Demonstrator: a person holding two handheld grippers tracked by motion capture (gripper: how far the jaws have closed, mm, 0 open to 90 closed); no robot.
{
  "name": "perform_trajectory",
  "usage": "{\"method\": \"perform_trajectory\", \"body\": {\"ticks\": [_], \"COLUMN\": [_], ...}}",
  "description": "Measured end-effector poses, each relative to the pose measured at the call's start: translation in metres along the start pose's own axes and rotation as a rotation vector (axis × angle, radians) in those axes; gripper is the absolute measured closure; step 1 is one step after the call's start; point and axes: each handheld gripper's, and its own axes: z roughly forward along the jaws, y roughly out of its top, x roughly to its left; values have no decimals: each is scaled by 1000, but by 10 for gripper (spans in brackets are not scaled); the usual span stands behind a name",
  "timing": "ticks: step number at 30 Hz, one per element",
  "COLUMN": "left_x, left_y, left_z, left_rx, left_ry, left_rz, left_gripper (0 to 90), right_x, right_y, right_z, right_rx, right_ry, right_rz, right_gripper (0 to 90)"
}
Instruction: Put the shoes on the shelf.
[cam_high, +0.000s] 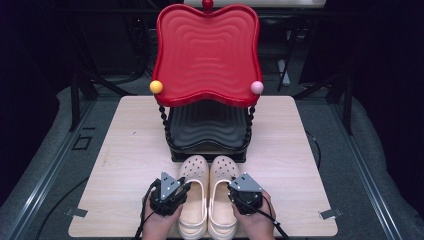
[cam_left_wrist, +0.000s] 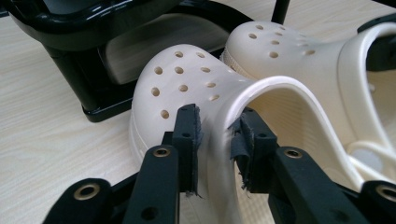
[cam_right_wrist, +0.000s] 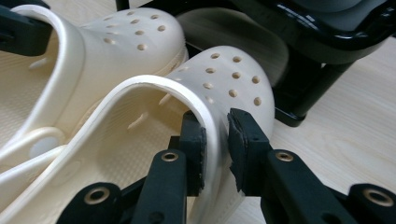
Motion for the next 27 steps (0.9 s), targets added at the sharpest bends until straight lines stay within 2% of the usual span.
{"method": "perform_trajectory", "body": {"ticks": [2, 5, 7, 9, 13, 17, 19, 23, 25, 27], "left_x": [0, 1, 2, 5, 9, 12, 13, 12, 12, 11], "left_y": [0, 1, 2, 1, 1, 7, 8, 14, 15, 18], "left_z": [-3, -7, -12, -17, -25, -40, -44, -61, -63, -72], "left_rx": [-2, -3, -8, -7, -16, -49, -55, -76, -78, -88], "left_ry": [8, 17, 28, 37, 41, 40, 36, 26, 26, 29], "left_rz": [-1, -5, 2, 6, 8, -2, 2, 24, 27, 47], "left_gripper": [732, 745, 757, 772, 798, 800, 804, 807, 806, 806], "right_x": [-2, -2, -1, -1, -3, -2, -1, 2, 3, 4], "right_y": [-1, -1, -1, -1, -1, 1, 4, 9, 10, 12], "right_z": [-2, -5, -11, -13, -21, -29, -35, -49, -54, -61], "right_rx": [-31, -26, -11, -26, -45, -55, -65, -95, -107, -121], "right_ry": [-8, -10, -22, -33, -37, -40, -46, -42, -45, -46], "right_rz": [11, 13, -13, -23, -27, -34, -50, -71, -76, -81], "right_gripper": [768, 783, 803, 815, 825, 824, 824, 824, 824, 824]}}
